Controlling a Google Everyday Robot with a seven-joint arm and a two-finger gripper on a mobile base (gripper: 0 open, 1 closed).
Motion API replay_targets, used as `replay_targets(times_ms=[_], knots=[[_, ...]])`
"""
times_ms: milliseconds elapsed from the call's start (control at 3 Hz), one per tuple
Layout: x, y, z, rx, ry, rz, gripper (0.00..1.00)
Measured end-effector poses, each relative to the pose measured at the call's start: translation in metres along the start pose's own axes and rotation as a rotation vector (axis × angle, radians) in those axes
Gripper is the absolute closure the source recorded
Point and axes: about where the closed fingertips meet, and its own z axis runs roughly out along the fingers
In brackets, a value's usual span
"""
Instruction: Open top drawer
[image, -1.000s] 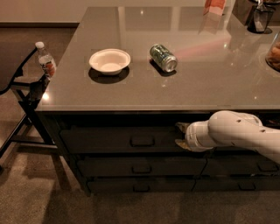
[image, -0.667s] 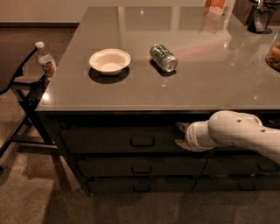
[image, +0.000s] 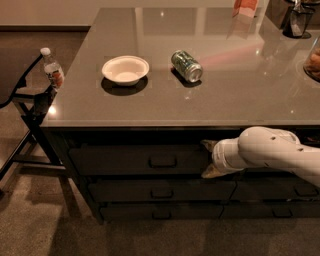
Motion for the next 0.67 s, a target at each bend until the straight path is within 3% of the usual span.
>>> replay_targets(times_ms=[333, 667], knots=[[0.0000, 0.0000, 0.0000, 0.000, 0.000, 0.000, 0.00], [-0.0004, 0.0020, -0.0013, 0.005, 0.004, -0.005, 0.00]])
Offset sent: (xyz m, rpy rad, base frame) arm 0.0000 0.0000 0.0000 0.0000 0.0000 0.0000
